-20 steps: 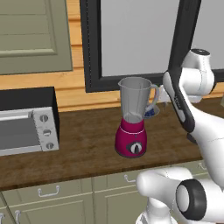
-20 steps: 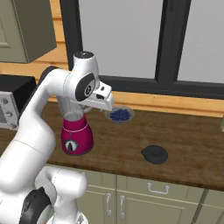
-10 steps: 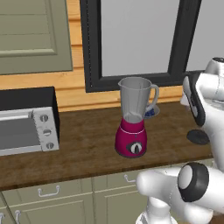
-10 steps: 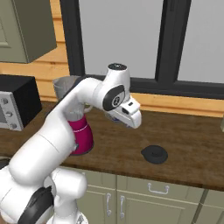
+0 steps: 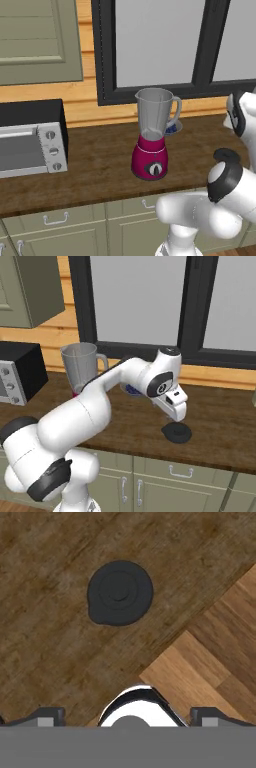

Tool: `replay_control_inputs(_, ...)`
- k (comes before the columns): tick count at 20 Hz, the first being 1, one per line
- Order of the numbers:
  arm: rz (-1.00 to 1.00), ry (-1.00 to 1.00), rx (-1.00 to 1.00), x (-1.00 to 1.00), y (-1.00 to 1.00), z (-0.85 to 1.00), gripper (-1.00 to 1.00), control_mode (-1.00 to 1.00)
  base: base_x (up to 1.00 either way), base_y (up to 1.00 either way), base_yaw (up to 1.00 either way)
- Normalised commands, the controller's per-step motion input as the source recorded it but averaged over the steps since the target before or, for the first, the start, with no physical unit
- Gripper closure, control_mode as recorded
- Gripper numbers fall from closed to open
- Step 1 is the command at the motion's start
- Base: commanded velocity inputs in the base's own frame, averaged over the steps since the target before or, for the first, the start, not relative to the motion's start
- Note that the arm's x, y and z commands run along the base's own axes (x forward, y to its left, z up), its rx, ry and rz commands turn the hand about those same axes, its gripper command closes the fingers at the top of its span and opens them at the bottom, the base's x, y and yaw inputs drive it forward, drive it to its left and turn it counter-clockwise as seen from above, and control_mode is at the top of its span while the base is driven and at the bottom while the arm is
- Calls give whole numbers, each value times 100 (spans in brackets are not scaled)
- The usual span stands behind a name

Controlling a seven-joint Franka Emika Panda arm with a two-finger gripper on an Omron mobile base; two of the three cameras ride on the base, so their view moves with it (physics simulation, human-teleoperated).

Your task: Close the lid blender by securely placing the lid on top.

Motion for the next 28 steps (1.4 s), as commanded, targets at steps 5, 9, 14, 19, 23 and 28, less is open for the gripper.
replay_control_inputs(5, -5, 4, 2, 0, -3, -27, -100, -100, 0, 0, 0)
replay_control_inputs(9, -1, 4, 0, 3, -4, -55, -100, -100, 0, 0, 0)
replay_control_inputs(14, 0, 4, 0, 9, -19, -52, -100, -100, 0, 0, 0)
replay_control_inputs(19, 0, 3, 0, 23, -22, -24, -100, -100, 0, 0, 0)
replay_control_inputs(23, 0, 0, 0, 27, -24, -9, -100, -100, 0, 0, 0)
replay_control_inputs(28, 0, 0, 0, 27, -26, -21, -100, -100, 0, 0, 0)
